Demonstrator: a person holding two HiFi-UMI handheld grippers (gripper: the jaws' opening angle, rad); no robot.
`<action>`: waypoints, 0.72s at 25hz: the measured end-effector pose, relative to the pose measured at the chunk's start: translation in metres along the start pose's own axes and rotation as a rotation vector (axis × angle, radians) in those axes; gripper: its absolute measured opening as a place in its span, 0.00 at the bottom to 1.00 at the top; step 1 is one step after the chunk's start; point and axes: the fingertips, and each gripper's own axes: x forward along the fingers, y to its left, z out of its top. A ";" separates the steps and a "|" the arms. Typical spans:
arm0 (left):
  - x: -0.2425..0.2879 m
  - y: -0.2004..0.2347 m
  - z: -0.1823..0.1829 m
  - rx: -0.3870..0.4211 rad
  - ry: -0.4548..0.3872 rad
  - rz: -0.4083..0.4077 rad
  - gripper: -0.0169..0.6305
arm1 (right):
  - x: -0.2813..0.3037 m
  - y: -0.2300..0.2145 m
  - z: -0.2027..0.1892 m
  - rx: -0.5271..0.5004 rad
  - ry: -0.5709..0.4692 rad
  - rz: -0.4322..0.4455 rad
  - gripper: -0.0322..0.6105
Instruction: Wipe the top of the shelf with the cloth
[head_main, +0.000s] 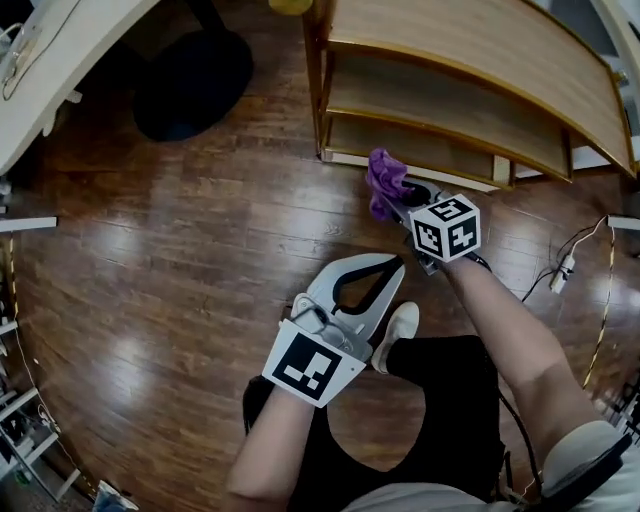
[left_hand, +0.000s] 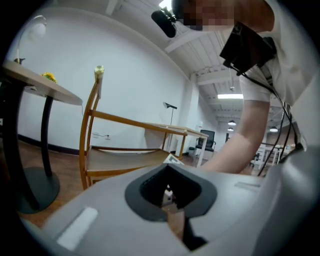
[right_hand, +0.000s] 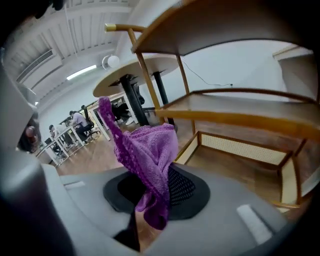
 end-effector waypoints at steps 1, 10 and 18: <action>0.008 0.011 -0.010 0.013 -0.009 -0.004 0.05 | 0.025 -0.006 -0.006 0.006 0.002 0.008 0.20; 0.022 0.083 -0.084 0.005 0.000 0.036 0.05 | 0.182 -0.050 -0.012 0.073 -0.015 0.064 0.20; 0.040 0.097 -0.096 0.025 0.002 -0.008 0.05 | 0.248 -0.064 -0.011 0.155 -0.020 0.101 0.20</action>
